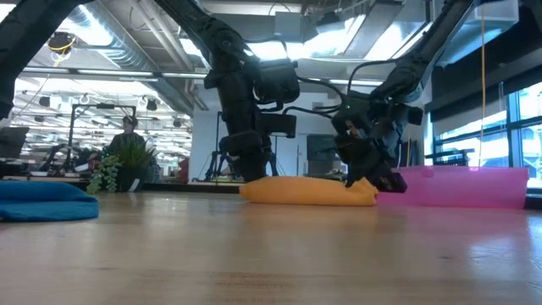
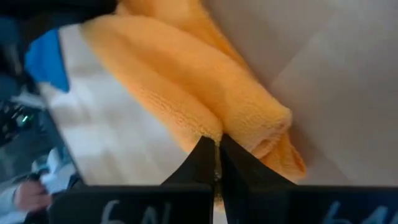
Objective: Roll microfiber towels into tight, uniform cylinder then place into a basket
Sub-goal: Roll the orange microfiber towel
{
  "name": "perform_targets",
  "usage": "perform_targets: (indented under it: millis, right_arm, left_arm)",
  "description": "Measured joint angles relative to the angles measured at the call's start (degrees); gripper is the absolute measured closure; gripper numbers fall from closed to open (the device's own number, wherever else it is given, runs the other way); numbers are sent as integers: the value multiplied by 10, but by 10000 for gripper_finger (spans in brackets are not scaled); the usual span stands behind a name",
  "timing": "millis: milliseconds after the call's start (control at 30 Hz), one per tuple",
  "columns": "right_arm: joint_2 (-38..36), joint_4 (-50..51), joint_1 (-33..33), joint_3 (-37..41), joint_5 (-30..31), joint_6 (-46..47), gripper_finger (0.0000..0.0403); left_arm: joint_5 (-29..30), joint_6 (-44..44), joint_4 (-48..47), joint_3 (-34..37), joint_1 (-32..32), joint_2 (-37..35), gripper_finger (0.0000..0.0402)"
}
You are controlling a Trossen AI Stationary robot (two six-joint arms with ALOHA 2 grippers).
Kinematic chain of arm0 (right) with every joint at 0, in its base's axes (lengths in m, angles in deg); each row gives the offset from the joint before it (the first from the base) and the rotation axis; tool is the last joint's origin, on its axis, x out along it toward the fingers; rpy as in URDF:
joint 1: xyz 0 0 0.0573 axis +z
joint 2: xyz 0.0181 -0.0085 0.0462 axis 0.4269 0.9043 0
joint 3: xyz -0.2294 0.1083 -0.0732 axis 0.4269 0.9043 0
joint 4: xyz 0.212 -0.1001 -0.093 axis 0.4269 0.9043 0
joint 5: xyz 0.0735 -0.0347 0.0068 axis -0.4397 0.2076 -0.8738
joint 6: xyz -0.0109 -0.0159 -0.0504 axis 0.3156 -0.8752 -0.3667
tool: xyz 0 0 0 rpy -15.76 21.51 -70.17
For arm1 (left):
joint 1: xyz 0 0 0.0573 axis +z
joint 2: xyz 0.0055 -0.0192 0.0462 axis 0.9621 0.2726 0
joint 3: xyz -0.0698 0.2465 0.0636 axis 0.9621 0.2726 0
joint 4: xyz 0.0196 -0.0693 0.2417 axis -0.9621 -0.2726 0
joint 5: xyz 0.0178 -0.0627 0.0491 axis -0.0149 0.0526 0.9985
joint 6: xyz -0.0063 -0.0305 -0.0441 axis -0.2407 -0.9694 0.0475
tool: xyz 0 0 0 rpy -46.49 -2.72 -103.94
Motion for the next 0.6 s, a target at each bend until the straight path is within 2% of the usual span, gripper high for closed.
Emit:
perform_targets:
  millis: [133, 333, 433, 600]
  right_arm:
    - [0, 0, -1, 0, 4, 1, 396]
    - [0, 2, 2, -10, -140, 0, 396]
    - [0, 1, 4, -15, -189, 8, 396]
    - [0, 1, 3, -14, -188, 82, 396]
  left_arm:
    - [-2, 1, 1, 0, 0, 0, 402]
    - [-11, 5, 1, 0, 1, 0, 402]
    - [-13, 6, 1, 0, 1, 0, 402]
    - [-14, 10, 1, 0, 0, 0, 402]
